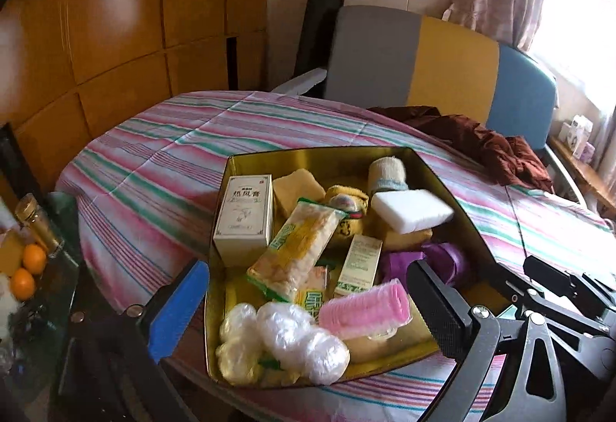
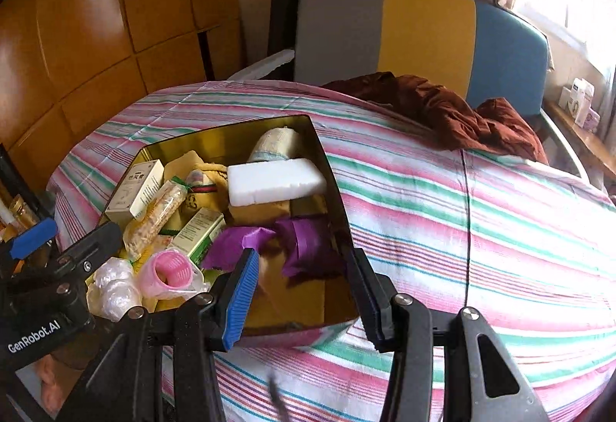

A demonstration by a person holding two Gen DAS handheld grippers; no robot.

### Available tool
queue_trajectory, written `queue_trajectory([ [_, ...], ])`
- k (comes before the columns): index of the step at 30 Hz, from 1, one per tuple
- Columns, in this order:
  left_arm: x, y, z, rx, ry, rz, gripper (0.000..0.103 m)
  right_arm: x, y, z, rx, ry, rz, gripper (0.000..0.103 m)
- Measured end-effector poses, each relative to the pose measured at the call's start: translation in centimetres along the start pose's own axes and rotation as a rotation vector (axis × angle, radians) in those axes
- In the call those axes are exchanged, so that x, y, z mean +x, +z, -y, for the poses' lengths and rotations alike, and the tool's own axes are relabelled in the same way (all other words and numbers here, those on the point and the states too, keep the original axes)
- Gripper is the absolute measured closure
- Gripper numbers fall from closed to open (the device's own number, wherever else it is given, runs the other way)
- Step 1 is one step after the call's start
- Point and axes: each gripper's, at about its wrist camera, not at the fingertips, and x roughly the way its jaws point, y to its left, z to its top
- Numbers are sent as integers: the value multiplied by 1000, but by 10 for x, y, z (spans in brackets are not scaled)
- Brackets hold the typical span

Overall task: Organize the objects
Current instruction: 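Release the box and purple packet into the tray with both tools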

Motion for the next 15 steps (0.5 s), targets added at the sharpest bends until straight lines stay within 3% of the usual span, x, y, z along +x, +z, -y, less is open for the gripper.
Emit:
queue_trajectory([
  [15, -9, -6, 4, 19, 23, 44, 1, 2, -4, -2, 0, 4, -7, 54],
])
